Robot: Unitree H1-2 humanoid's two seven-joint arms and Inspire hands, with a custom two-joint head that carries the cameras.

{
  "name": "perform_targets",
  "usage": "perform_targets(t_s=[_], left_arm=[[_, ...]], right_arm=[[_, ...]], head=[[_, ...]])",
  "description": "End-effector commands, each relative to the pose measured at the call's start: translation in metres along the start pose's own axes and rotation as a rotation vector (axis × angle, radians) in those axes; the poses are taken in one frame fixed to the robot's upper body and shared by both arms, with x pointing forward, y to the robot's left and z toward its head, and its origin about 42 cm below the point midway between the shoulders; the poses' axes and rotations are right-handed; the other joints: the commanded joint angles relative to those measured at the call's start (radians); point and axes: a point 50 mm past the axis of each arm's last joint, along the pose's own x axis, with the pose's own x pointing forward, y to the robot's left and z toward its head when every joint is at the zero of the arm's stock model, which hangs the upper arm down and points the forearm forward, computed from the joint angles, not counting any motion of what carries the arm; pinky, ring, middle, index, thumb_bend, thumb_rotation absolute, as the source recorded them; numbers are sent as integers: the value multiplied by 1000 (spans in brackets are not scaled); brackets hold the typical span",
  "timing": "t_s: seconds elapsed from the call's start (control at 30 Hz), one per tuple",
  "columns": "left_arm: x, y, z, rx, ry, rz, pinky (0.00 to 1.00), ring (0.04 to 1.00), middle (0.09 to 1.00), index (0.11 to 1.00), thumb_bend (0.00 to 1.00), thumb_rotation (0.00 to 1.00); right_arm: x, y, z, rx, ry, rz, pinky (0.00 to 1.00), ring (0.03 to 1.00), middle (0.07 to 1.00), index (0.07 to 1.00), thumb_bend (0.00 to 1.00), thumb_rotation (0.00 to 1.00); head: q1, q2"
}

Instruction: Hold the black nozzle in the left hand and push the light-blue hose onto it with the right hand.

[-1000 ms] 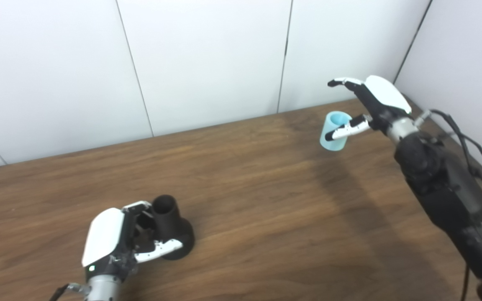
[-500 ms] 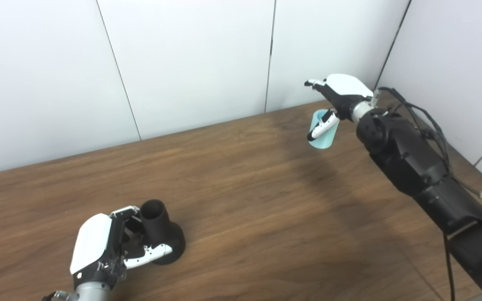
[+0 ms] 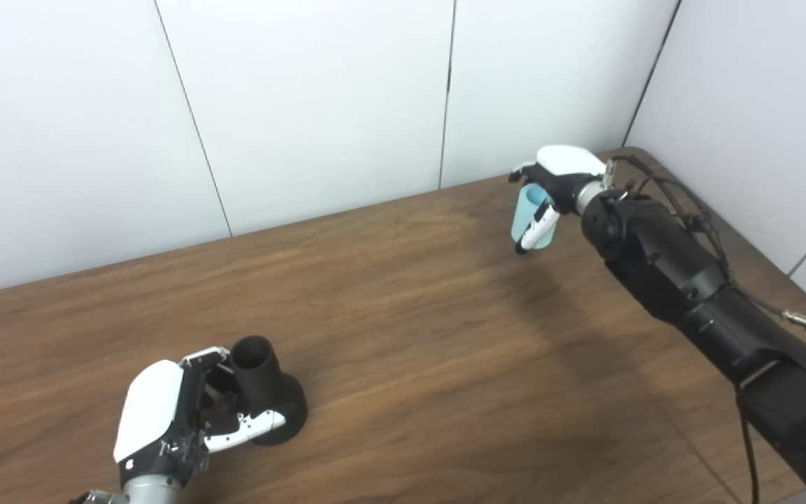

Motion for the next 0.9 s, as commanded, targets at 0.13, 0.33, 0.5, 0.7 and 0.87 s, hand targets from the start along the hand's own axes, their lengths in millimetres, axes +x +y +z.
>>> perform_targets(t_s=[0.13, 0.33, 0.5, 0.7, 0.87], left_arm=[[-2, 0, -4, 24, 20, -13, 468, 573, 485, 489, 524, 0], [-3, -1, -3, 20, 35, -21, 464, 579, 483, 491, 524, 0], [-3, -1, -2, 16, 34, -23, 465, 578, 482, 492, 524, 0], [-3, -2, -2, 11, 32, -25, 451, 564, 471, 497, 524, 0], [-4, -3, -1, 24, 31, -29, 441, 556, 463, 501, 524, 0]], right_arm=[[1, -38, -13, -78, -9, -105, 820, 878, 783, 782, 955, 263], [1, -38, -12, -87, -20, -103, 804, 819, 711, 733, 925, 246], [4, -39, -11, -91, -29, -114, 725, 769, 690, 695, 915, 225], [5, -39, -13, -27, -38, -129, 597, 616, 567, 675, 900, 148], [5, -35, -10, 5, -52, -172, 153, 197, 277, 630, 879, 77]], head=[[7, 4], [4, 9], [8, 11], [8, 18], [10, 21]])
